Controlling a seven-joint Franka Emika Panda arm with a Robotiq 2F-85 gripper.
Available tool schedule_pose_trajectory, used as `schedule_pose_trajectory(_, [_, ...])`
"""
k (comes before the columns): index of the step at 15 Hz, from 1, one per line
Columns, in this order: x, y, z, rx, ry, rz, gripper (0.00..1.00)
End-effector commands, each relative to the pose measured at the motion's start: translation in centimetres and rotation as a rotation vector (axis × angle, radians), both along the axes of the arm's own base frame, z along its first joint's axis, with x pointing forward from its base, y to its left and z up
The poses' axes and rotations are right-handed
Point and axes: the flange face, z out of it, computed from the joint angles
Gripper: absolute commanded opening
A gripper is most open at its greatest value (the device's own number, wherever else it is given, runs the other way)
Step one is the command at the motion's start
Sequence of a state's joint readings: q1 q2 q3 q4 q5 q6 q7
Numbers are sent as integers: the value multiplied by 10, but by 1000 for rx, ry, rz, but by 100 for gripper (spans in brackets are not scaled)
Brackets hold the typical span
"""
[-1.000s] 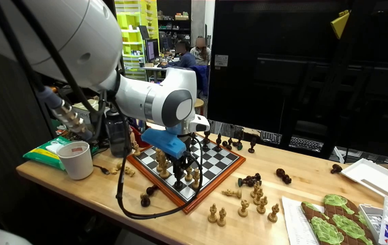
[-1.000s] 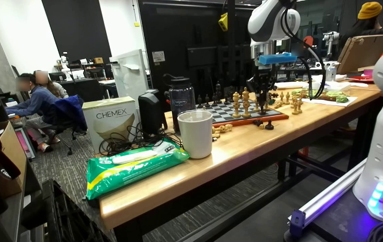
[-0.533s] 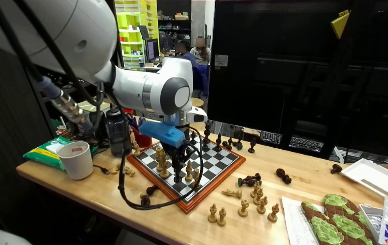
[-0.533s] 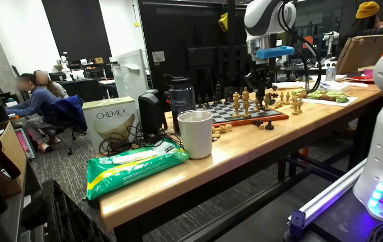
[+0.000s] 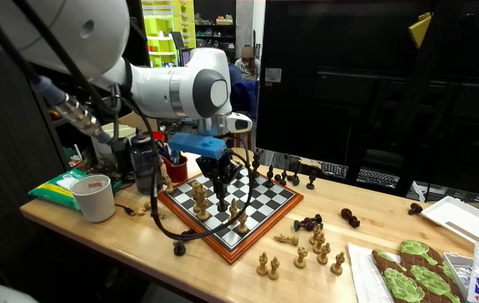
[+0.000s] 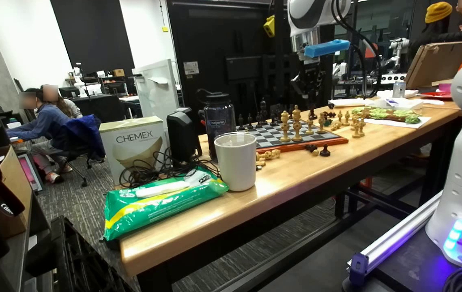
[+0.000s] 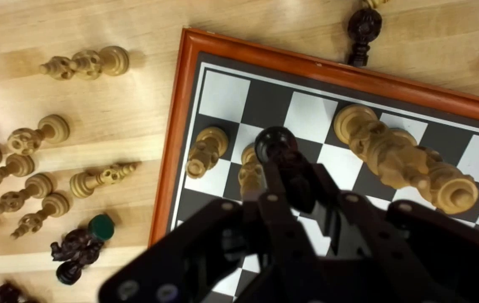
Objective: Move the bishop to 8c
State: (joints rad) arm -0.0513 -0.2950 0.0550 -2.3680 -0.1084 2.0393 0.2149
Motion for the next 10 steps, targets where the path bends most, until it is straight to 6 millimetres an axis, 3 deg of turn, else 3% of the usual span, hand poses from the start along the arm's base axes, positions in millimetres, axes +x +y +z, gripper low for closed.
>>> schedule_pose_trajectory(1, [4, 13, 30, -22, -16, 37, 5])
schedule_pose_trajectory(10, [44, 28, 72, -9, -58, 138, 5])
